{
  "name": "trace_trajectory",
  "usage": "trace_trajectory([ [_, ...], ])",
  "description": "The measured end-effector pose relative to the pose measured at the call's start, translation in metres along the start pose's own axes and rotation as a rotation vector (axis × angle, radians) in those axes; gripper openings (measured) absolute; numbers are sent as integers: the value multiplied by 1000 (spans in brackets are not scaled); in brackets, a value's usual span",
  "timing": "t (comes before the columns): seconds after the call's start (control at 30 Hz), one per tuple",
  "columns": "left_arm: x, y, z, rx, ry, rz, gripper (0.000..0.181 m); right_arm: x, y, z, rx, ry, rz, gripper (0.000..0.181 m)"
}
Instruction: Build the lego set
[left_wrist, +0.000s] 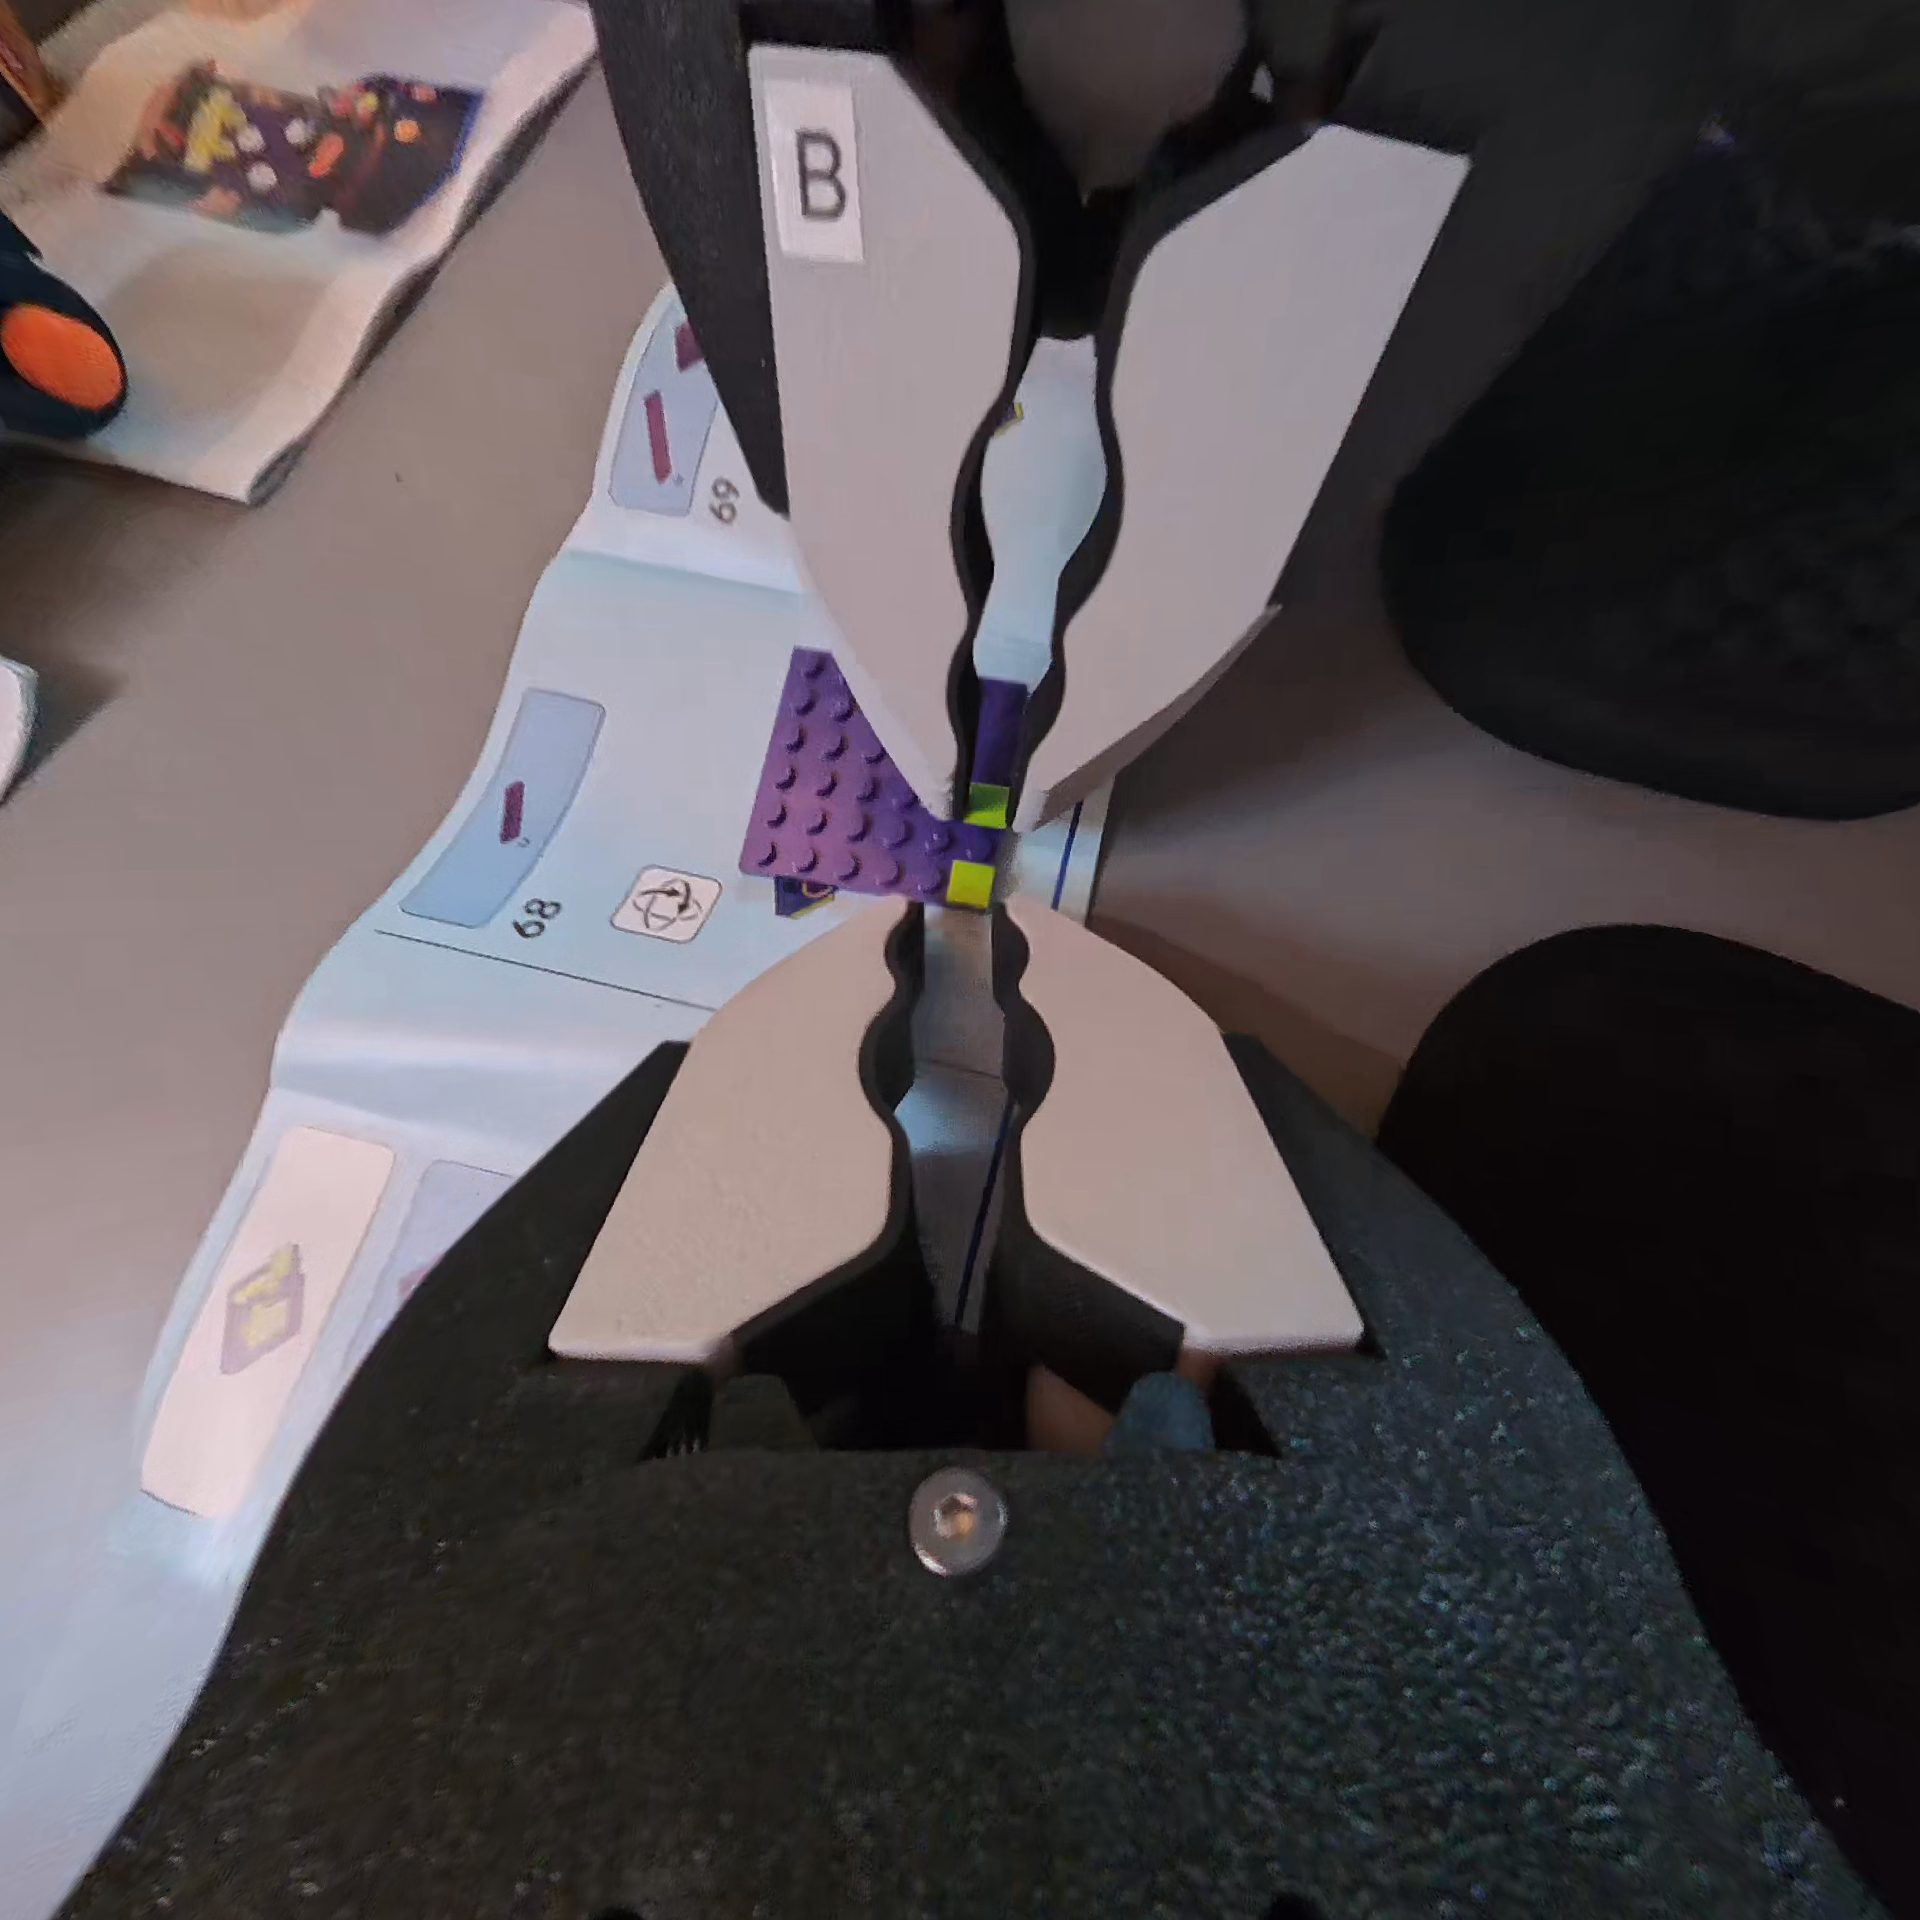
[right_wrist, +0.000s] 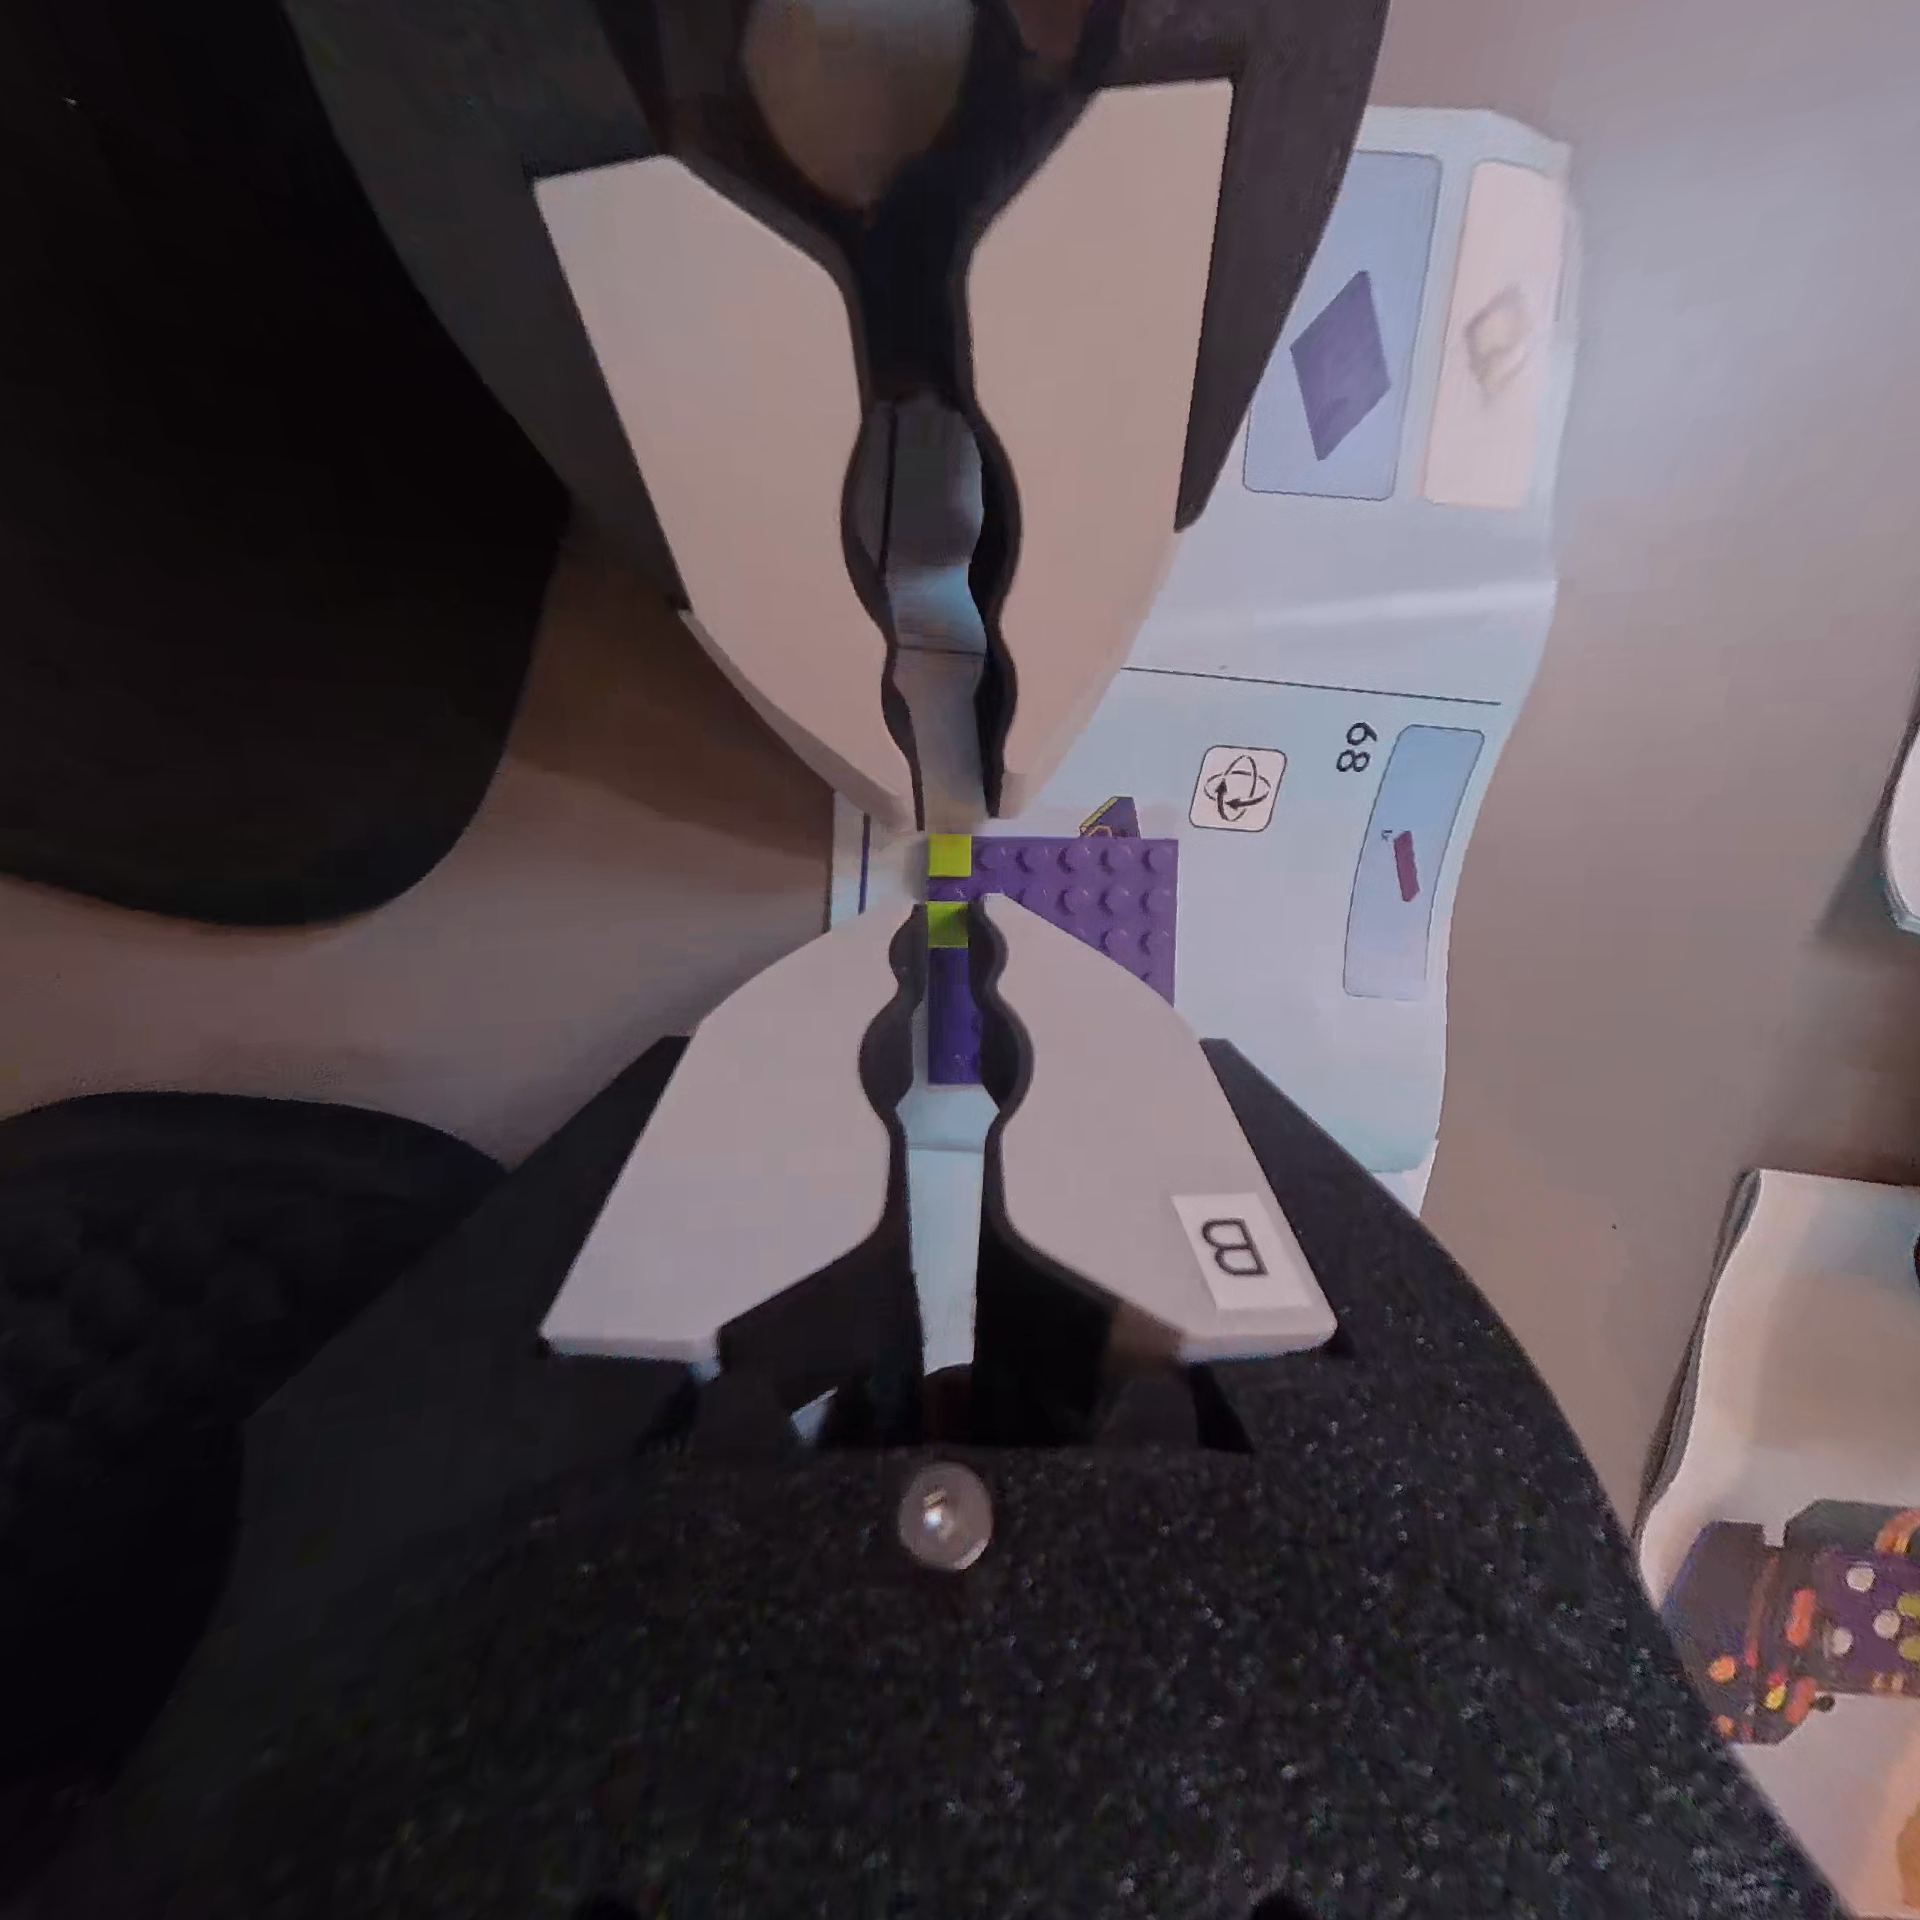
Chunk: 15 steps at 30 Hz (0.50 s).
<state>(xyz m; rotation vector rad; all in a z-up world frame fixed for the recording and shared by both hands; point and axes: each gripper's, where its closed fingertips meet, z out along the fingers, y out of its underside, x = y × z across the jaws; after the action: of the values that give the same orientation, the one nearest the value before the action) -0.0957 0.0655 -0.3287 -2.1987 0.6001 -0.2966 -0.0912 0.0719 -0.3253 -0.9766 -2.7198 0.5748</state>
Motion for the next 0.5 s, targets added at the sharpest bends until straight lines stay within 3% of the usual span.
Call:
trace_trajectory([
  [0.5, 2, 5, 4, -30, 24, -11, 5, 1, -1, 7, -2, 9, -13, 7],
])
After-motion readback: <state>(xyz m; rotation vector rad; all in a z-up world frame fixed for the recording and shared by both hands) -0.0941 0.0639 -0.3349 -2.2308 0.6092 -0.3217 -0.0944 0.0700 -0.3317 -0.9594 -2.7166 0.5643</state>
